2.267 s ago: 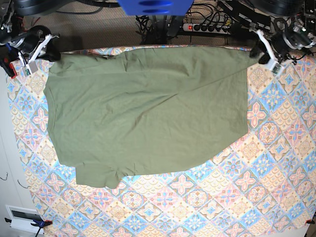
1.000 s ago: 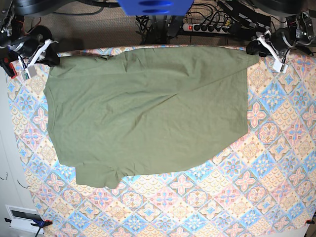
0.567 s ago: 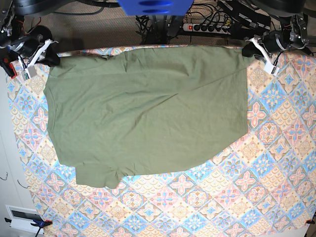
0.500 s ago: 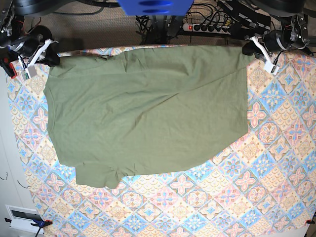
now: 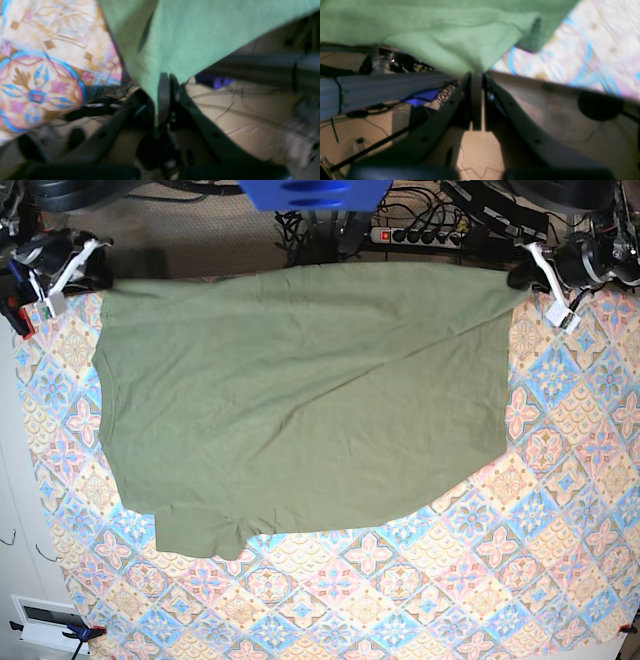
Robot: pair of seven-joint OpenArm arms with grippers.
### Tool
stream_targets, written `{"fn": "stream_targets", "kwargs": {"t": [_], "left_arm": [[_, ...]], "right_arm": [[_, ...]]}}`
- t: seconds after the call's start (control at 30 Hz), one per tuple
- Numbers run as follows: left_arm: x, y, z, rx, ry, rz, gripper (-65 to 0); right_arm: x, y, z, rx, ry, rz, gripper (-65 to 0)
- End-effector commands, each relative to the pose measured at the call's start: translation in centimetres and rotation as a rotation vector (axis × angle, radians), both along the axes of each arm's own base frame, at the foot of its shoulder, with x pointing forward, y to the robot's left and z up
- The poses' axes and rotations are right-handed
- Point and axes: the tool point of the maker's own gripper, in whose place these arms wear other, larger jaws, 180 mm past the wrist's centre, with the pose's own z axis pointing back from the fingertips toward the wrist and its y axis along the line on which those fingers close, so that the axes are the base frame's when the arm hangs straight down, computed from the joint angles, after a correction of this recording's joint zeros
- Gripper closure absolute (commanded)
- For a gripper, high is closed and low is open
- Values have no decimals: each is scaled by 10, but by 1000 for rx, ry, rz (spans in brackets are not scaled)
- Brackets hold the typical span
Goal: Layout the t-shirt on the table in an organized manner, then fold the t-shirt properly
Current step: 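Lift the held edge with both grippers and pull it taut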
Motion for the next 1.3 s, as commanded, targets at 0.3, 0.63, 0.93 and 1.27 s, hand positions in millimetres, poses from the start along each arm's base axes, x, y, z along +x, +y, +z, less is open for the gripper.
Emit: {"fn": "stream_targets", "kwargs": {"t": [0.3,0.63,0.93,1.27], "left_arm": [[1,9,9,35,-4,-38,0],[1,7,9,31,-7,-36,0],[1,7,8,29,-5,-33,0],[1,7,8,29,-7,-33,0]], "right_arm": [[-27,-19,7,-55,79,-7,-17],[-20,-33,-47,-50,154,-110,-153],[-18,-24,-51,-19,144,-129,-295],[-8,-17,-52,6,113,-140,-299]]}}
